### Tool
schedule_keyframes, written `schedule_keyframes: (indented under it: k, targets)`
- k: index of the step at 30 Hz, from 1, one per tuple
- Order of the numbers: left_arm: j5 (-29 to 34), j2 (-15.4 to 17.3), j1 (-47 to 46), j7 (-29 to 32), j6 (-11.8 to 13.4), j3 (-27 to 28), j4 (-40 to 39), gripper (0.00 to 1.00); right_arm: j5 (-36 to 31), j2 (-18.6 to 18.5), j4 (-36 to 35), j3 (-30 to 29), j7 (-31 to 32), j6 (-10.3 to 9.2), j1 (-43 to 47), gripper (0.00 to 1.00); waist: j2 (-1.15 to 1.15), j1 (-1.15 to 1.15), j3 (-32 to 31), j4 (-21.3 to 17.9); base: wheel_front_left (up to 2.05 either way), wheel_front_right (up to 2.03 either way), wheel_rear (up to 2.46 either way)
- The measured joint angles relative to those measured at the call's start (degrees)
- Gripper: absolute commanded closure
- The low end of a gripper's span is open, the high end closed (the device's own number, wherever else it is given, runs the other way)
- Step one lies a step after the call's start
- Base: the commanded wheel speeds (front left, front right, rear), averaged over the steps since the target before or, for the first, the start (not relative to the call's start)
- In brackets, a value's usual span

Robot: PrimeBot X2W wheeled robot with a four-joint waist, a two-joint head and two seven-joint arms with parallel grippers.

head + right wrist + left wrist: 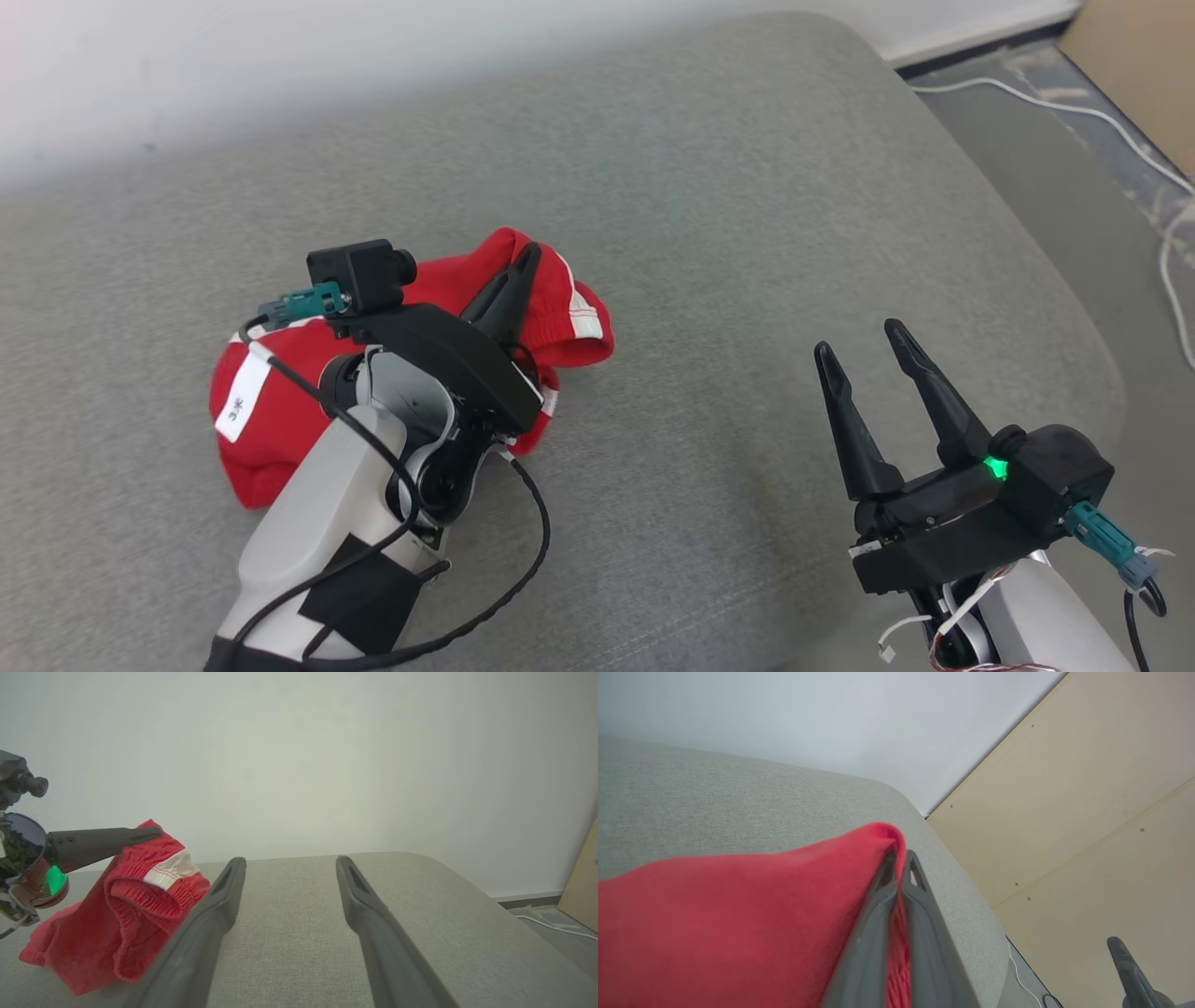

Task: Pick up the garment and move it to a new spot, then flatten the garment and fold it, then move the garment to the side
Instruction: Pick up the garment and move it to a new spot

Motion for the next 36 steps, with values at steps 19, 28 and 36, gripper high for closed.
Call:
schedule_keyframes:
  k: [19, 28, 36]
  targets:
    - [-4.4, 0.0, -4.0, -6.7, -1.7, -8.2, 7.1, 0.00, 0.0, -0.8, 1.1, -2.5, 0.0, 0.00, 0.1, 0.00, 0.00, 0.00, 1.8, 1.5, 0.00, 0.00, 0.00]
    - [-1.3, 0.9, -2.9, -10.8, -2.2, -8.4, 7.6, 0.00, 1.0, -1.0, 1.1, -2.7, 0.0, 0.00, 1.4, 0.00, 0.00, 0.00, 0.6, 5.9, 0.00, 0.00, 0.00]
    - [1.9, 4.8, 3.8, -14.9, -2.2, -10.0, 6.0, 0.00, 2.1, 0.1, 1.8, 0.1, 0.0, 0.00, 2.7, 0.00, 0.00, 0.00, -0.5, 9.3, 0.00, 0.00, 0.00]
